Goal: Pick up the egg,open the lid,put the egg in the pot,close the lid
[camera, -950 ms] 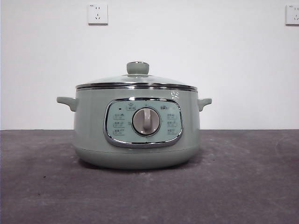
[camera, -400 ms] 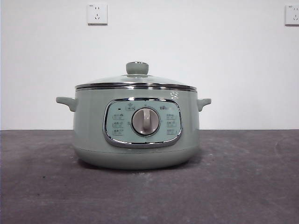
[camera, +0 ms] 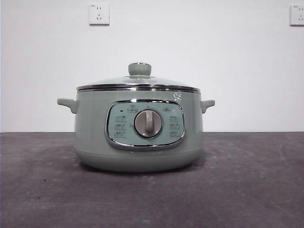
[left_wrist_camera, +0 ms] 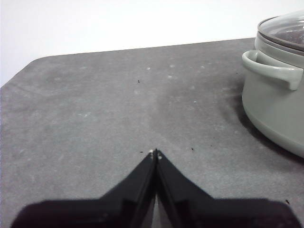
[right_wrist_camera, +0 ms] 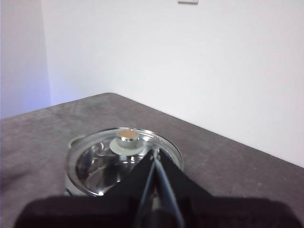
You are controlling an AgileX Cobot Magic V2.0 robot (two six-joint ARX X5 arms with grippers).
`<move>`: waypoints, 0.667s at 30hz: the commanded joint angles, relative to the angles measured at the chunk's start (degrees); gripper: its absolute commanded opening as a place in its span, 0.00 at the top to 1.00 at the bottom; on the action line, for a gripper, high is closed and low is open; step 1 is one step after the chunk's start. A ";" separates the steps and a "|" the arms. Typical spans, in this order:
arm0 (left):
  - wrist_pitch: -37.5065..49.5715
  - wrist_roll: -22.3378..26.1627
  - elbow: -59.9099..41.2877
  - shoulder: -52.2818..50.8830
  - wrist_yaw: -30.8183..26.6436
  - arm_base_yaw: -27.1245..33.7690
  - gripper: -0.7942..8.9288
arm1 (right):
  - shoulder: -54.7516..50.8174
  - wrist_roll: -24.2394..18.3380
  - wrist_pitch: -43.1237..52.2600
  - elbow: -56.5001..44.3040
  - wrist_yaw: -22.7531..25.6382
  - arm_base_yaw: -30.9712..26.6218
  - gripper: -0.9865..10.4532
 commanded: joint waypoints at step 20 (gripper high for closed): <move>0.22 -0.37 -0.85 -0.13 0.00 0.17 0.92 | -24.04 10.36 8.52 -37.53 6.23 -1.73 0.91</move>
